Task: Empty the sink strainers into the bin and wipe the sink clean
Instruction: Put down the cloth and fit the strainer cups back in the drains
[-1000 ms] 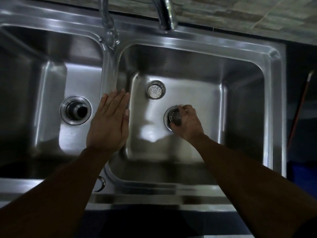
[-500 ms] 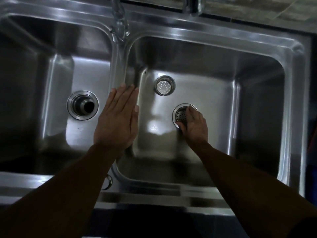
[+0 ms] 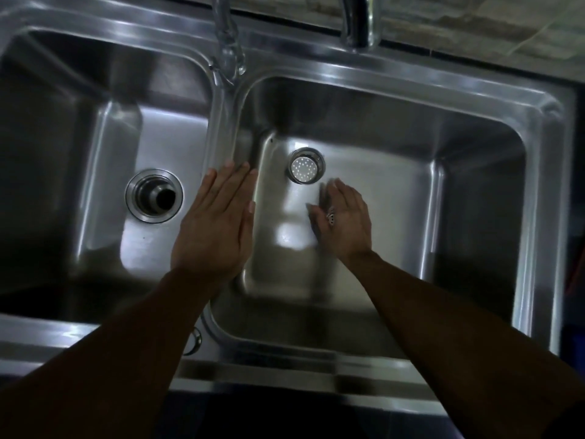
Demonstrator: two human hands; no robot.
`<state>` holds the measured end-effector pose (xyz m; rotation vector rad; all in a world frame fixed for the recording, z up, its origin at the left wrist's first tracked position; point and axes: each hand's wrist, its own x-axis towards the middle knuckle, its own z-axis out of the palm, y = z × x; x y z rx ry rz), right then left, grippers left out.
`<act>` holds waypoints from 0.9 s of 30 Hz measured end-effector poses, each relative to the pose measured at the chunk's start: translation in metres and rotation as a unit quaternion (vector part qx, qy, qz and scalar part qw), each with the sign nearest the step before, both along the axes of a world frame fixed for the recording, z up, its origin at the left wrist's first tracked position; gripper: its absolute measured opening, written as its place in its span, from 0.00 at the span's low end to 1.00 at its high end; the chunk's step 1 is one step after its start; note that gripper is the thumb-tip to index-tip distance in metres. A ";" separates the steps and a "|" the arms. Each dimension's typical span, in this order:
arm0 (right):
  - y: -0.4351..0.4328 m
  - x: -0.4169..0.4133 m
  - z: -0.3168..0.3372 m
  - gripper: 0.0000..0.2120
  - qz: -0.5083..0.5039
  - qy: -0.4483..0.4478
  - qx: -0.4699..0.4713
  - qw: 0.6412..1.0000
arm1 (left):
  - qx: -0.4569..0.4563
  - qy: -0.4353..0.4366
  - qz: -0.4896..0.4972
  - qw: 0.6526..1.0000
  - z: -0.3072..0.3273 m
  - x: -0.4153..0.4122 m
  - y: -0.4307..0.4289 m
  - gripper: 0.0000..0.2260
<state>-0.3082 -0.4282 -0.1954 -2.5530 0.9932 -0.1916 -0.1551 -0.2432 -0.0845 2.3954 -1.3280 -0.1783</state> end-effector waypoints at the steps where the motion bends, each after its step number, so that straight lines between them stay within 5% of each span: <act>1: -0.003 0.013 0.003 0.29 0.008 -0.005 0.002 1.000 | 0.003 0.002 0.001 1.000 0.000 0.000 0.000 0.20; 6: -0.023 0.072 0.006 0.44 0.045 0.053 0.051 0.996 | 0.020 0.009 -0.003 1.000 -0.003 0.002 0.001 0.22; 15: -0.031 0.068 0.015 0.40 0.053 0.009 0.095 0.994 | -0.002 0.020 -0.005 1.000 -0.007 0.004 0.001 0.22; 27: 0.034 -0.009 0.115 0.41 -0.041 -0.063 0.121 0.990 | 0.042 0.075 -0.049 0.995 0.011 0.004 0.008 0.26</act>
